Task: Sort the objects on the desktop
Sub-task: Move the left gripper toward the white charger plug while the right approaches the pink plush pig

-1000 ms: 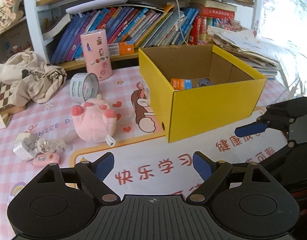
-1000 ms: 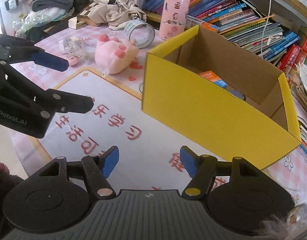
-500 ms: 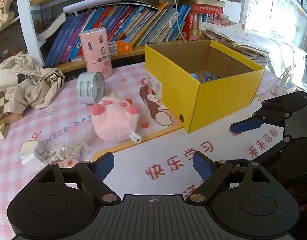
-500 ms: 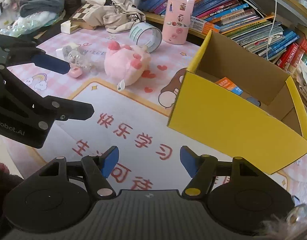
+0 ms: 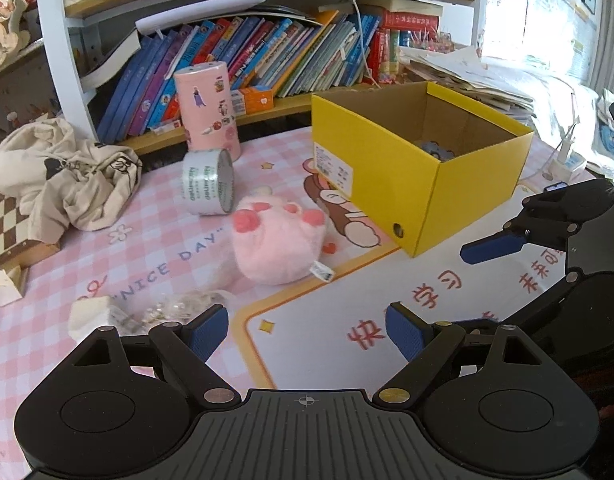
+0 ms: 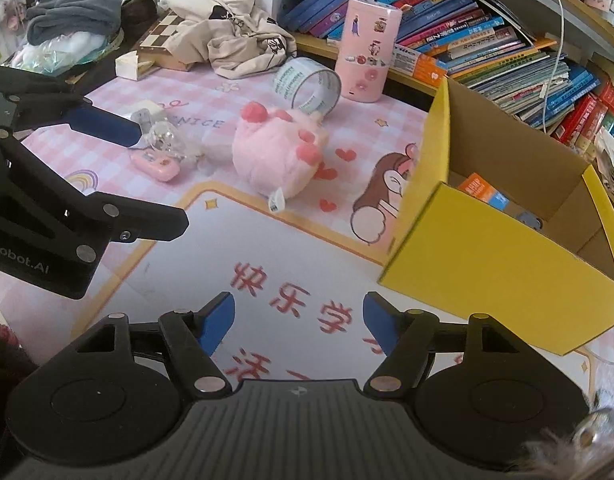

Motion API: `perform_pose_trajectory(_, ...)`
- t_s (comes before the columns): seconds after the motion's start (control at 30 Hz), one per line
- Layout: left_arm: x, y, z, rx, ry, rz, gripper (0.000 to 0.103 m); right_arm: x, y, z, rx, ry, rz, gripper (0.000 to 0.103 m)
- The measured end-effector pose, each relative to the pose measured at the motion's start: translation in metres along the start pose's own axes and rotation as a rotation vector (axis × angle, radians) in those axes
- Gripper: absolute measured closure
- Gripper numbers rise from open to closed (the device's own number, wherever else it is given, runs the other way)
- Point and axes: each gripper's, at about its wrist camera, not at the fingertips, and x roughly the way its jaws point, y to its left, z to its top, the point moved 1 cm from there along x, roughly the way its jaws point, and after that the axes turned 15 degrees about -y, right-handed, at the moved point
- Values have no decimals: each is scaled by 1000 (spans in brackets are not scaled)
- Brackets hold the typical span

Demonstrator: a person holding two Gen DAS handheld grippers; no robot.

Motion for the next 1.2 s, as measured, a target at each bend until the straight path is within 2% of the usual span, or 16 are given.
perform_pose_trajectory(0.27, -10, 31, -3, -2, -21, 24, 14, 15, 21, 14, -14, -8, 2, 33)
perform_pose_trajectory(0.57, -17, 74, -8, -88, -61, 113, 11, 33, 38, 31, -75, 0, 15, 32)
perform_pose_trajectory(1.0, 2, 106, -22, -145, -35, 168, 9, 65, 35, 49, -72, 27, -4, 24)
perform_pose_trajectory(1.2, 7, 123, -25, -177, -61, 235, 10, 78, 25, 54, -24, 32, -37, 23)
